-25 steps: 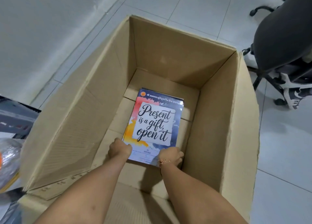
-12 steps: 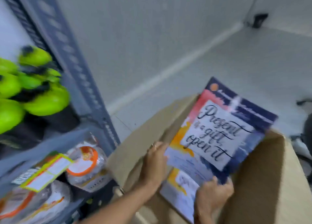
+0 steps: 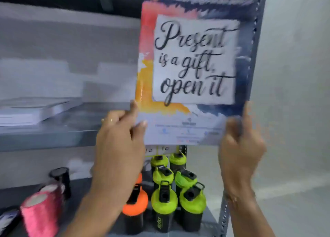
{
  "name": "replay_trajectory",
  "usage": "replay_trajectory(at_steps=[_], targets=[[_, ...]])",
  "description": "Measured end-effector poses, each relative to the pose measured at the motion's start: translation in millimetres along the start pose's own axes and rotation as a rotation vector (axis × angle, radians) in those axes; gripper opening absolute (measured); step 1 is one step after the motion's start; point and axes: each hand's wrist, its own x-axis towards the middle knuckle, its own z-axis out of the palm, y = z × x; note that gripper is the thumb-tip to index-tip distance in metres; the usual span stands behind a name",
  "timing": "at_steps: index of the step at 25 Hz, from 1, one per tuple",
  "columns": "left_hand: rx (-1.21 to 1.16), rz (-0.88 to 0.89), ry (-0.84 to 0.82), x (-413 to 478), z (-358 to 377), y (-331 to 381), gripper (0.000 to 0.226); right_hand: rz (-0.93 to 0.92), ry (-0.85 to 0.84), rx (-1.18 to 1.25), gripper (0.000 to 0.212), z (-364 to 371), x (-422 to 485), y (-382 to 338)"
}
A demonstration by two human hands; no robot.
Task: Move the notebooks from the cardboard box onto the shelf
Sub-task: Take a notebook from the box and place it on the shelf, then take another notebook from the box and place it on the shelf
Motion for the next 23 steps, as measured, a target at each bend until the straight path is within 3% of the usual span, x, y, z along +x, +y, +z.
replay_trajectory(at_steps=[2, 4, 8, 10, 11, 13, 16, 17, 19, 21, 23], targets=[[0.190, -0.082, -0.144, 43.6, -4.7, -11.6, 0.029, -0.044, 0.002, 0.056, 0.034, 28.6, 14.2, -40.5], [0.330, -0.161, -0.298, 80.1, -0.1, -22.5, 0.020, -0.036, -0.242, -0.066, 0.028, 58.8, 35.5, -60.6], [0.580, -0.212, -0.661, 97.9, 8.0, -37.4, 0.030, 0.006, -0.618, -0.431, 0.027, 80.0, 47.8, -58.2], [0.690, -0.186, -0.726, 104.0, 6.0, -37.9, 0.033, -0.051, -0.675, -0.508, 0.027, 77.4, 44.4, -61.1], [0.729, -0.154, -0.677, 103.8, 7.2, -35.0, 0.036, -0.058, -0.666, -0.508, 0.027, 73.5, 42.7, -60.2], [0.701, -0.034, -0.447, 93.0, 17.6, -23.6, 0.033, -0.160, -0.411, -0.330, 0.026, 60.3, 27.4, -52.8], [0.359, 0.422, -0.196, 9.1, 75.3, 15.8, 0.027, -0.319, 0.263, -0.029, 0.027, 10.5, -30.5, 14.7], [0.254, 0.548, -0.195, -34.2, 96.8, 29.3, 0.026, -0.301, 0.379, -0.025, 0.026, -10.9, -58.9, 49.8], [-0.005, 0.643, -0.475, -134.5, 150.0, 55.8, 0.023, -0.050, 0.436, -0.225, 0.027, -57.8, -124.0, 145.4], [-0.152, 0.548, -0.993, -247.8, 198.9, 77.7, 0.028, 0.445, 0.401, -0.420, 0.034, -111.0, -202.1, 240.4], [-0.063, 0.444, -1.493, -349.0, 236.0, 78.8, 0.031, 0.897, 0.362, -0.535, 0.047, -155.6, -272.4, 303.4]])
